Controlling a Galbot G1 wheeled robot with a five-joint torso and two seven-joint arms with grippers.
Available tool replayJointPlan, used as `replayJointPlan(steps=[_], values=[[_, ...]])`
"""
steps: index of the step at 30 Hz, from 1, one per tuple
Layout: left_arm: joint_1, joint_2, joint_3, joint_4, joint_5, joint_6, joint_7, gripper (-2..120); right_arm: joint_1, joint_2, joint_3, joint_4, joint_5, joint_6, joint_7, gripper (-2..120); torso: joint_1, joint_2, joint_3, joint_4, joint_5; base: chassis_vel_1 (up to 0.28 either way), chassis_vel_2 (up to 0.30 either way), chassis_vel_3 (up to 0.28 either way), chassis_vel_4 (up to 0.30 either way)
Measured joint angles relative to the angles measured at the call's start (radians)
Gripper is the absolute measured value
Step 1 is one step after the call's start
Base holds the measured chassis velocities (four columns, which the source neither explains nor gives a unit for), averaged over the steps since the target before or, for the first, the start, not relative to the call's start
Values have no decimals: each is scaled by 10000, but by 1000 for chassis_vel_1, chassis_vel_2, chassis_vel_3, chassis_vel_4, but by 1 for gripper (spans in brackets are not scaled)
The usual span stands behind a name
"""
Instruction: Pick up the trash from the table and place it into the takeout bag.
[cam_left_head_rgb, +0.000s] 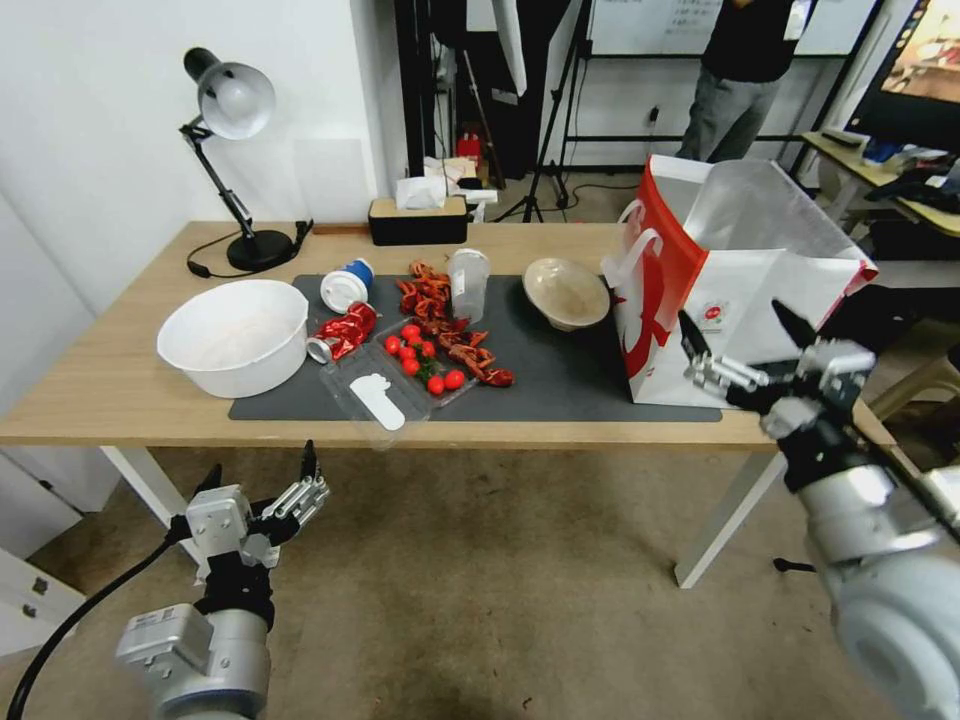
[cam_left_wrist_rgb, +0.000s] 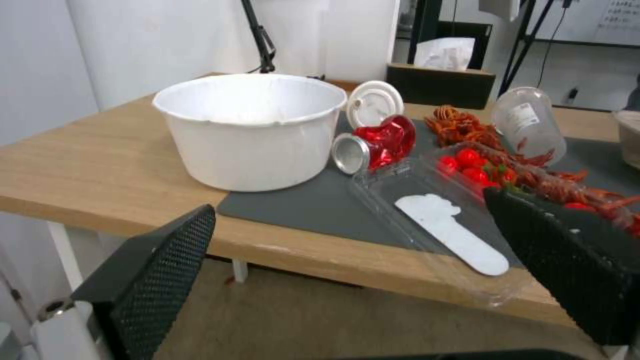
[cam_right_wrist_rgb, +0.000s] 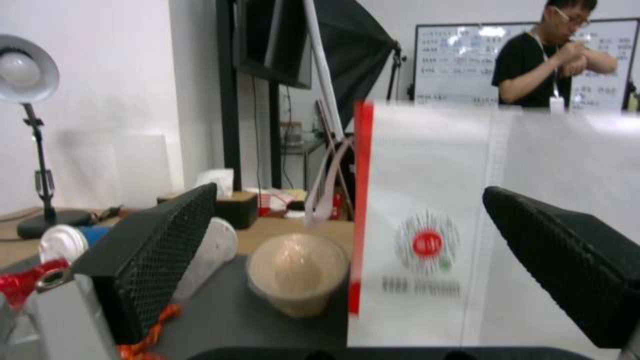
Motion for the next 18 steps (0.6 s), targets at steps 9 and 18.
replayJointPlan(steps=[9,18], values=[[14,46,25,31,-2,-111,8,100,-799,714,-395,-685,-849,1022,-223,100,0,0,2,-1,0,0,0,0,0],[-147,138,31,203,-57,-124,20,100,-926,1096,-741,-1528,-1255,1511,-395,100,1,0,1,0,1,0,0,0,0]])
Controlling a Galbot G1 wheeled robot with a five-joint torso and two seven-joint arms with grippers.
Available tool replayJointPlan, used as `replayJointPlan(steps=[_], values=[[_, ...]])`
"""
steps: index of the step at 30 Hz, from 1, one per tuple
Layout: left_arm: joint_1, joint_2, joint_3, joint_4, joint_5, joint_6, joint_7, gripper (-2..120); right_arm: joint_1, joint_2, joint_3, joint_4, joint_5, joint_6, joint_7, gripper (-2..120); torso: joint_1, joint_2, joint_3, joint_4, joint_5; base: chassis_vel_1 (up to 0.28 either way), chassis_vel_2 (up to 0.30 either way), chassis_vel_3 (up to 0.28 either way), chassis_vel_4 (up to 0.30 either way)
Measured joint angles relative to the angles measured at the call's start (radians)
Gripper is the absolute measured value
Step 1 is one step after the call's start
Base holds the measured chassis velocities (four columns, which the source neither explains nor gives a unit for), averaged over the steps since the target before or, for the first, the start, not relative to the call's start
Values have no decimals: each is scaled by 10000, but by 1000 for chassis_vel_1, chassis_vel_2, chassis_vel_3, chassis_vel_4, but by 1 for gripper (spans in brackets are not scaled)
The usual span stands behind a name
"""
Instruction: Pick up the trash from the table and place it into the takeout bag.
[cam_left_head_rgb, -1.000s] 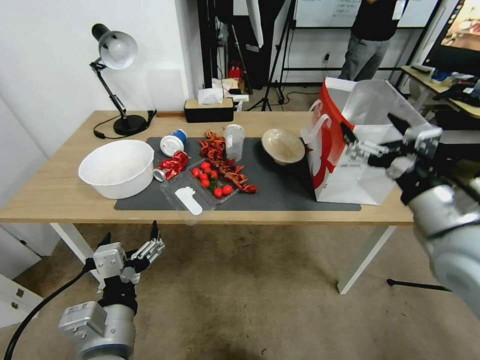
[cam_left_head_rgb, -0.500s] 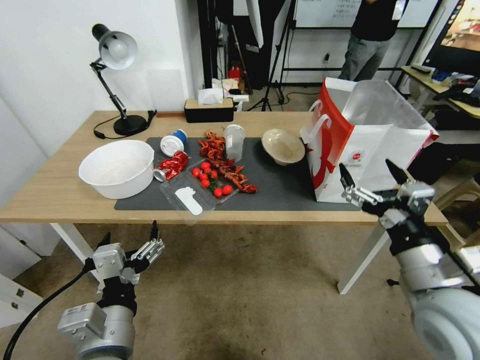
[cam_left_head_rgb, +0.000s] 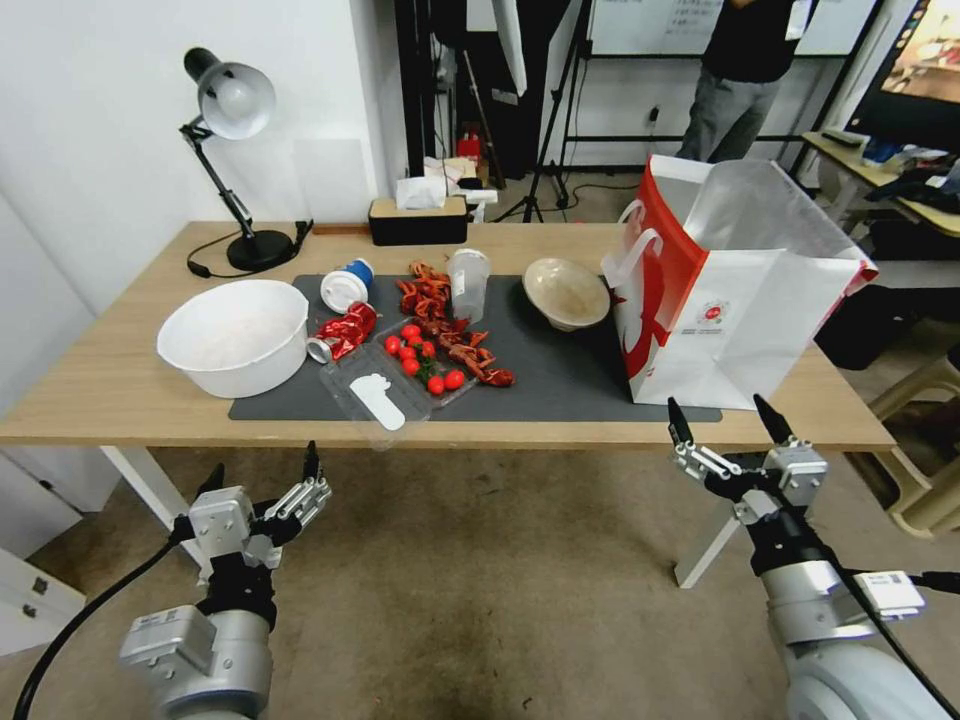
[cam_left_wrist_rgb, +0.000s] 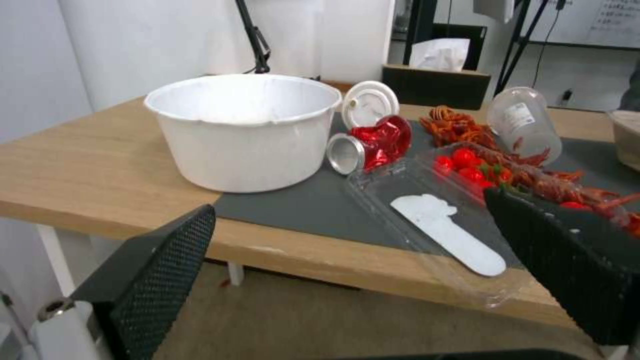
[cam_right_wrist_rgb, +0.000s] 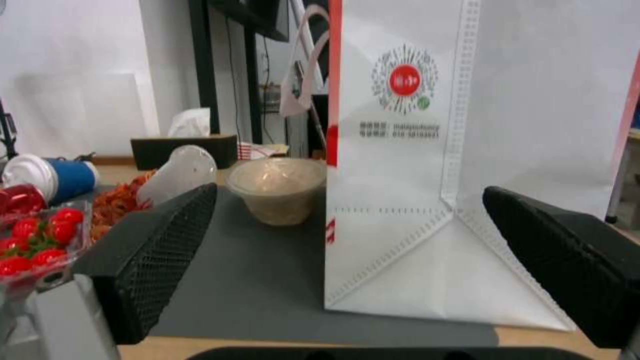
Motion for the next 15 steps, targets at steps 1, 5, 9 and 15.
replayJointPlan(steps=[1,5,9,15], values=[[0,0,0,0,0,0,0,100,0,0,0,0,0,0,0,100,0,0,0,0,0,0,0,0,0],[-62,69,-27,40,-61,10,1,100,-51,105,-120,-213,-89,26,-110,100,0,-1,0,0,-1,0,0,0,0],[-80,131,-62,44,-117,28,2,100,-105,242,-231,-356,-180,52,-188,100,-1,-2,1,-1,-1,0,0,0,0],[-95,167,-65,45,-148,29,2,100,-171,328,-293,-606,-263,115,-258,100,-1,-2,0,-1,-1,0,0,0,0]])
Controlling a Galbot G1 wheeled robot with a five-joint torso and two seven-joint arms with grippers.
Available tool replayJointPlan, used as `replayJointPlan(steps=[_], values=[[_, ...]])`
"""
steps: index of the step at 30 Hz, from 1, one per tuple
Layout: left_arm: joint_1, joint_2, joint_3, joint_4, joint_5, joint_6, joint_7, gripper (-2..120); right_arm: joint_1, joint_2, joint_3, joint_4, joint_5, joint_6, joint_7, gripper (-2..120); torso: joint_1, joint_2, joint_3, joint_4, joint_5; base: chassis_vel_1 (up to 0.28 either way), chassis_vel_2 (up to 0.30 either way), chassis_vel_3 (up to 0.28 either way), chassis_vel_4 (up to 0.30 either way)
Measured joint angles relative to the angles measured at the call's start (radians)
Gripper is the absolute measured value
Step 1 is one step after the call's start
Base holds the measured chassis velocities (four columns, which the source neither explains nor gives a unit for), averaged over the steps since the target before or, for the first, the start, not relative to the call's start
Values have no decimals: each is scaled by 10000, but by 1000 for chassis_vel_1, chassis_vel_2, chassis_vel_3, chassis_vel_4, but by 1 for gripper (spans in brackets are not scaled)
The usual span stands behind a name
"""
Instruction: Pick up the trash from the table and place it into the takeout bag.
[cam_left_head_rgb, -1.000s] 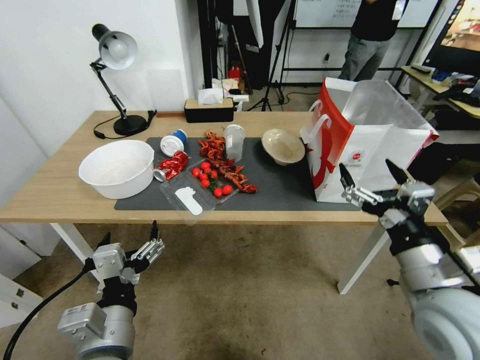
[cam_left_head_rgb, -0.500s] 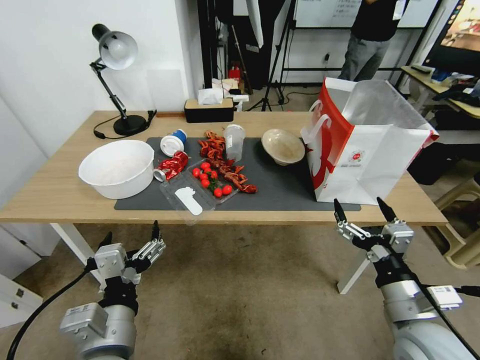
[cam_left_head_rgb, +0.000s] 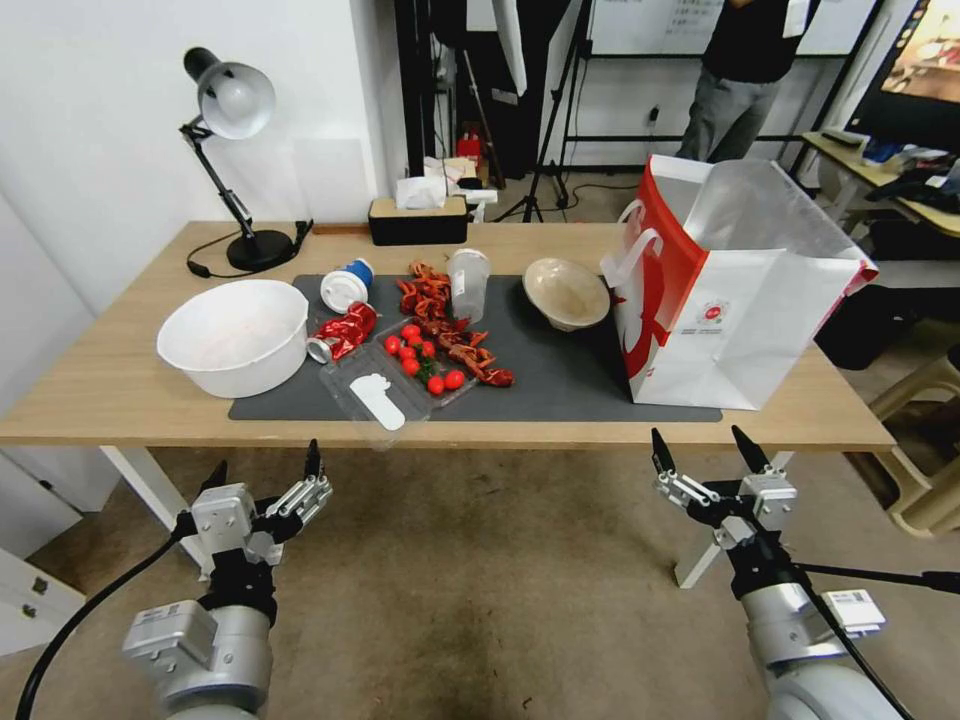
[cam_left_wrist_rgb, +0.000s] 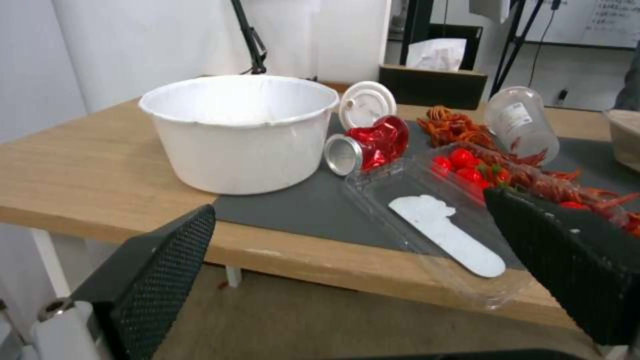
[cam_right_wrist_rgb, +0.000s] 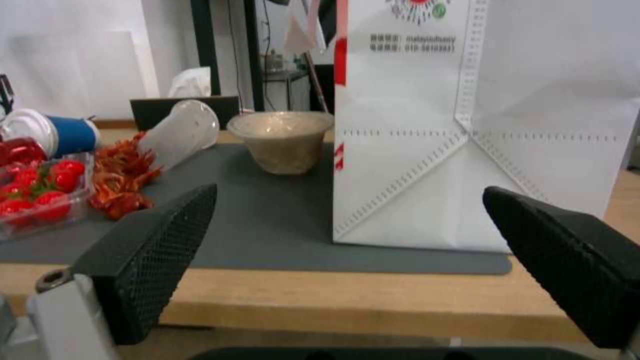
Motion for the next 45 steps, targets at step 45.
replayJointPlan(steps=[45], values=[[186,-58,-35,5,78,-129,-10,100,2704,-2050,-1242,89,1288,-1453,-668,100,1,0,1,1,2,0,0,0,0]])
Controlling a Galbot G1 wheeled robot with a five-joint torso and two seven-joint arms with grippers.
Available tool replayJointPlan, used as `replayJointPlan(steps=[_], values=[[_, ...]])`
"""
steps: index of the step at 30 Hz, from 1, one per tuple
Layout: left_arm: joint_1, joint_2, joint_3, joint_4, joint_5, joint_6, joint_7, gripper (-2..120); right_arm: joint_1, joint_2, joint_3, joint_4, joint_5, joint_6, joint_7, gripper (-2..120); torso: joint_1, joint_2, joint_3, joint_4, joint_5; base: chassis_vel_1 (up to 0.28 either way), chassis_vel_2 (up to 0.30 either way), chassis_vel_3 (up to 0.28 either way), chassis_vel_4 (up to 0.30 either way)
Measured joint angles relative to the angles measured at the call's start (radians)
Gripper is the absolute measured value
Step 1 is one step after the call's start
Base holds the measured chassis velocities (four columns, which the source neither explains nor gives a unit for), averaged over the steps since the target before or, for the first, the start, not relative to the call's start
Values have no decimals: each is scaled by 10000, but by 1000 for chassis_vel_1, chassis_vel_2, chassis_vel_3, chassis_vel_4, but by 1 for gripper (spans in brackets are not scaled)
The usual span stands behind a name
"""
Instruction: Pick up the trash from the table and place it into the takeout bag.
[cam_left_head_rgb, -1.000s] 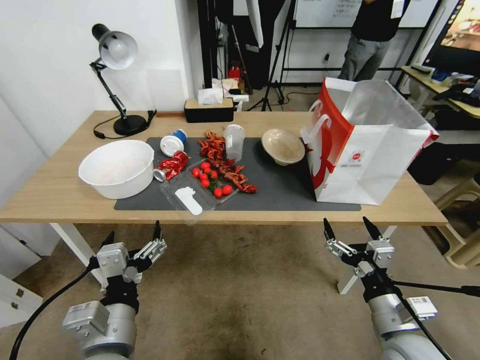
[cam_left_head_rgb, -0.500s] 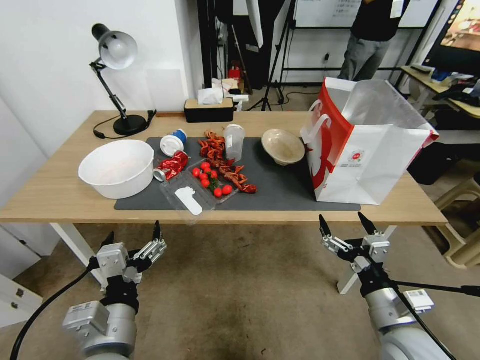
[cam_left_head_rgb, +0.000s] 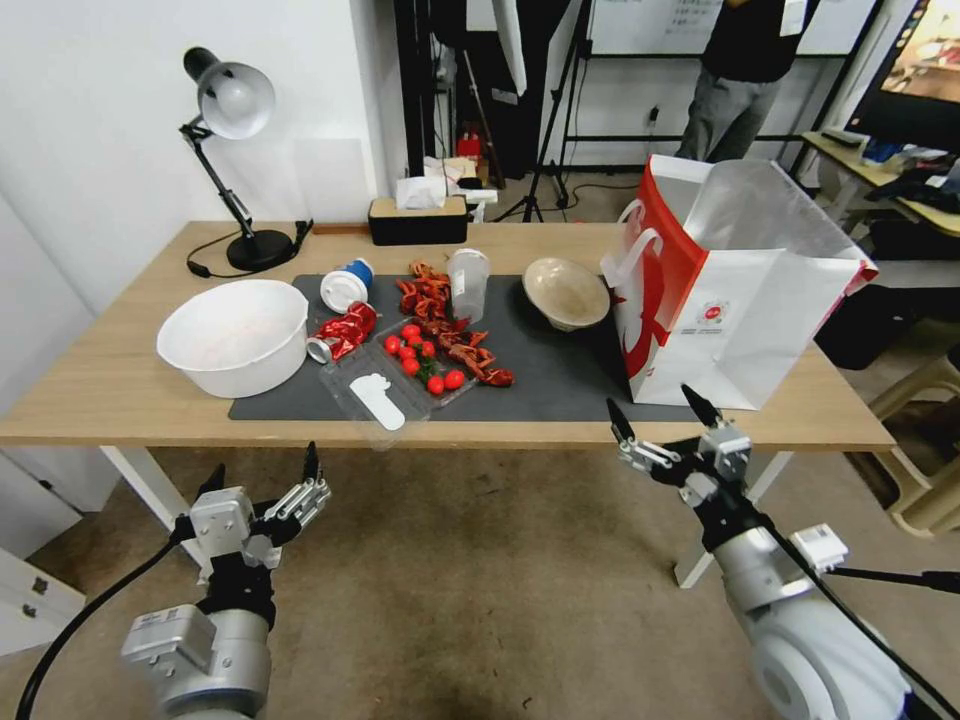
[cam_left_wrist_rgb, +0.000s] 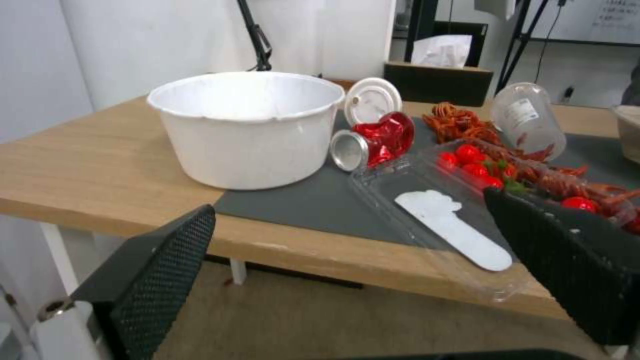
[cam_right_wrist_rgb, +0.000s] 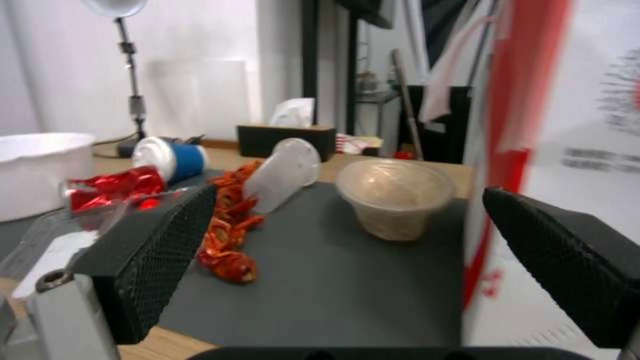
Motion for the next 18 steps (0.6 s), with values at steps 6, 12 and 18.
replayJointPlan(steps=[6,12,18], values=[[2,-69,-2,3,72,-13,0,100,1154,-542,-849,-256,543,-427,-98,100,0,0,0,0,-3,0,0,0,0],[108,-121,-21,43,118,-126,-4,100,2237,-490,-1806,-565,630,-931,150,100,-1,2,0,0,0,0,0,0,0],[61,-241,-55,33,134,-80,1,100,3684,-460,-2786,-1048,781,-1712,883,100,0,1,1,0,-2,0,0,0,0]])
